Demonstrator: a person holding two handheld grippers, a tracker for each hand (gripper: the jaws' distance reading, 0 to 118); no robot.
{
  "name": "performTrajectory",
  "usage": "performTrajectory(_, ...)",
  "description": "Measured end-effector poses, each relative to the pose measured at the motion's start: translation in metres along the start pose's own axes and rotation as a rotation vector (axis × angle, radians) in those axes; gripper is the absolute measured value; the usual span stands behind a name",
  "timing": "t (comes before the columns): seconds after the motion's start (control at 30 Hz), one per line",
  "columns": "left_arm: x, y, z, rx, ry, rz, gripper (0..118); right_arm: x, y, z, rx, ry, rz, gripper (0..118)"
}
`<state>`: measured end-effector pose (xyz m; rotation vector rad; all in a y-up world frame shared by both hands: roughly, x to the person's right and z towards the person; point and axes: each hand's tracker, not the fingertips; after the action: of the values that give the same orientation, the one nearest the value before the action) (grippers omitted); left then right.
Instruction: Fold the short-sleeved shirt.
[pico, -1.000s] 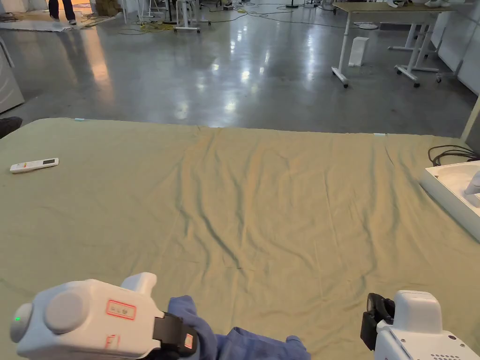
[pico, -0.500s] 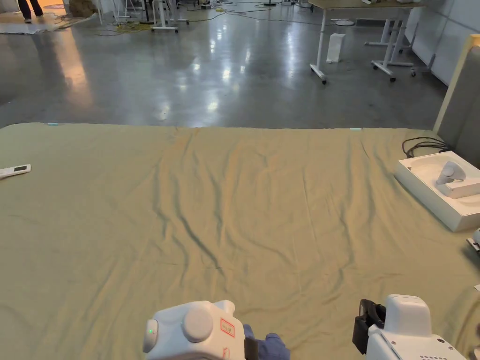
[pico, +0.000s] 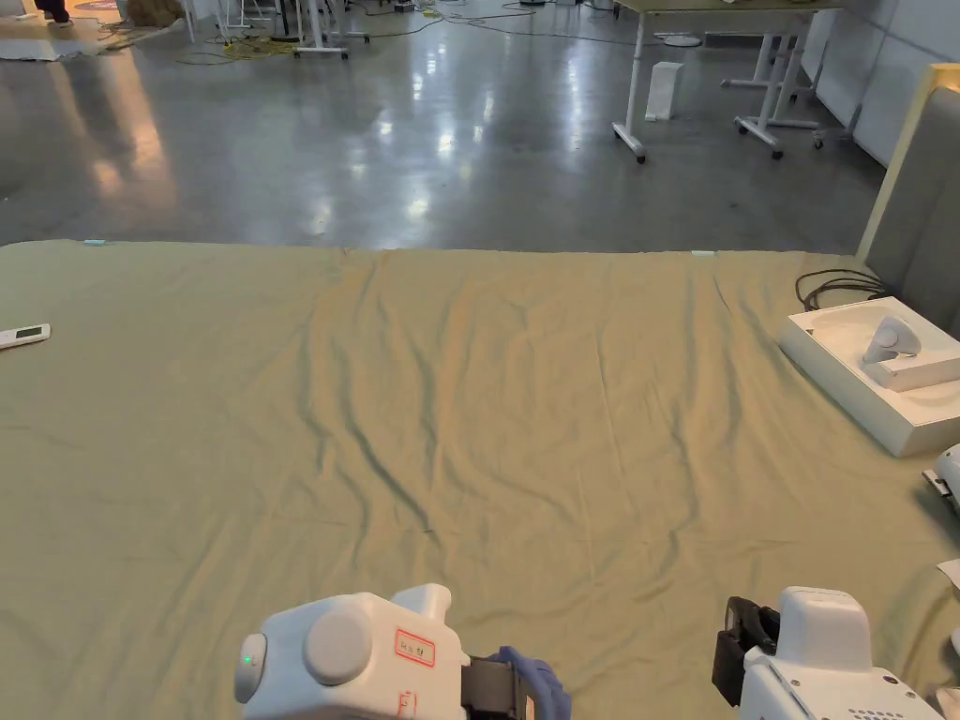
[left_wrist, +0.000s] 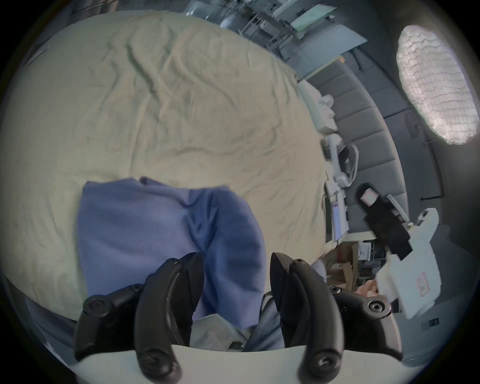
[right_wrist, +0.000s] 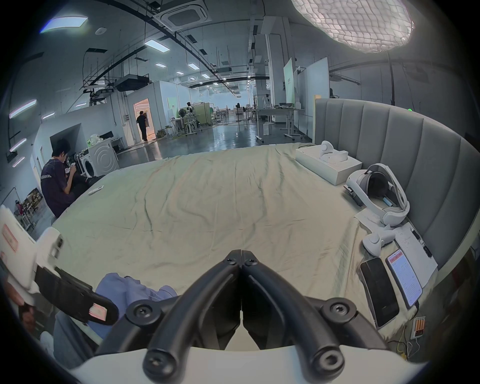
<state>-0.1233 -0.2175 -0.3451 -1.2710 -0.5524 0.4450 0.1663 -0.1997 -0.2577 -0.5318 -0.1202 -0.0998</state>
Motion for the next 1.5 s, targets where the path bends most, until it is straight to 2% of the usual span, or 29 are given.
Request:
performTrajectory(0.1,0.005,-0.001,0.011,0.072,0.003,-0.066,52,-0.002,-0.001,0.0,-0.004,0.006,-0.001,0)
performTrajectory(0.17,0.006,-0.003,0.006,0.075,0.025,-0.078,40,-0.005,-0.001,0.0,-0.005,0.01,-0.002,0)
performTrajectory(0.2,0.004,-0.002,-0.001,0.067,0.027,-0.076,30,-0.005,-0.001,0.0,-0.006,0.013,-0.001,0)
performTrajectory(0.23,0.002,-0.002,-0.007,0.056,0.023,-0.075,26,-0.006,-0.001,0.0,-0.006,0.014,0.001,0)
performTrajectory(0.37,0.0,-0.004,-0.04,0.034,0.02,-0.081,23,-0.007,-0.002,0.001,-0.006,0.015,0.005,0)
performTrajectory(0.43,0.002,-0.008,-0.053,0.027,0.017,-0.087,15,-0.007,-0.002,0.002,-0.005,0.014,0.008,0)
performTrajectory(0.7,0.004,-0.028,-0.107,-0.037,0.017,-0.127,5,-0.003,-0.001,0.003,-0.009,0.0,0.015,0)
performTrajectory(0.9,0.004,-0.033,-0.092,0.014,0.001,-0.151,4,-0.002,0.001,0.005,0.002,-0.001,0.023,0)
performTrajectory(1.13,0.011,-0.017,-0.007,0.342,0.1,-0.34,2,-0.014,0.016,0.013,0.079,0.005,0.047,0)
performTrajectory(1.27,0.013,-0.012,0.045,0.57,0.21,-0.453,2,-0.026,0.028,0.018,0.159,0.009,0.065,0)
performTrajectory(1.5,0.011,-0.021,0.118,1.001,0.404,-0.559,2,-0.051,0.054,0.029,0.3,0.013,0.091,0)
